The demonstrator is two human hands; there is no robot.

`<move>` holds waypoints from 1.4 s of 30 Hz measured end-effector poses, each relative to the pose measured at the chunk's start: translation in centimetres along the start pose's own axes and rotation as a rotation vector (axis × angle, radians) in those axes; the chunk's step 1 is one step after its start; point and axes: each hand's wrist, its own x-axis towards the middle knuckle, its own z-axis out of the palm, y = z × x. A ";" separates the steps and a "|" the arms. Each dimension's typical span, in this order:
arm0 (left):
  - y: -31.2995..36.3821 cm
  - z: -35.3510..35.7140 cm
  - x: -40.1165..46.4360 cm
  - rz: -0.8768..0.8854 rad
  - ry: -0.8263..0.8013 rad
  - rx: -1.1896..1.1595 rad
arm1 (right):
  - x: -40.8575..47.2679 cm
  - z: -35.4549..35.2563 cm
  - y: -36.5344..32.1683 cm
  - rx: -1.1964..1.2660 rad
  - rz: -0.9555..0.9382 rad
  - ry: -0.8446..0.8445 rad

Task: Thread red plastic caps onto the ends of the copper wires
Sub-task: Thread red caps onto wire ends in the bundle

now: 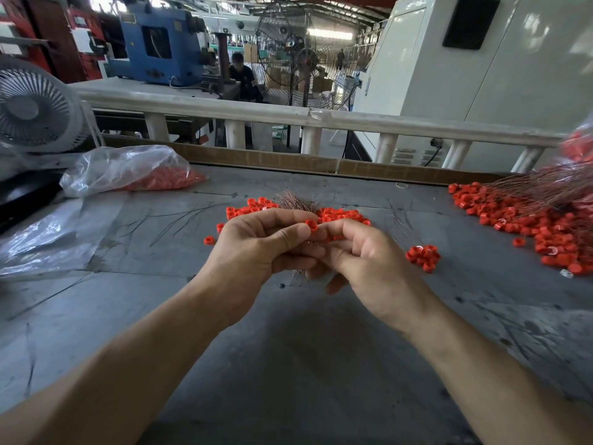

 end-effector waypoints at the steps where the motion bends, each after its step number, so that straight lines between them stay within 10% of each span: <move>1: 0.0 0.0 0.0 -0.001 0.007 -0.007 | 0.1 -0.2 0.1 -0.036 -0.005 -0.009; 8: 0.1 0.0 0.0 -0.005 0.105 -0.012 | 1.4 -5.2 1.3 -0.663 0.031 0.525; 22: -0.2 0.1 0.0 -0.012 0.090 -0.007 | 2.1 -4.1 3.6 -0.905 0.175 0.422; 42: 0.0 0.5 -0.3 -0.030 0.084 0.004 | 1.8 -3.8 3.3 -0.632 0.112 0.414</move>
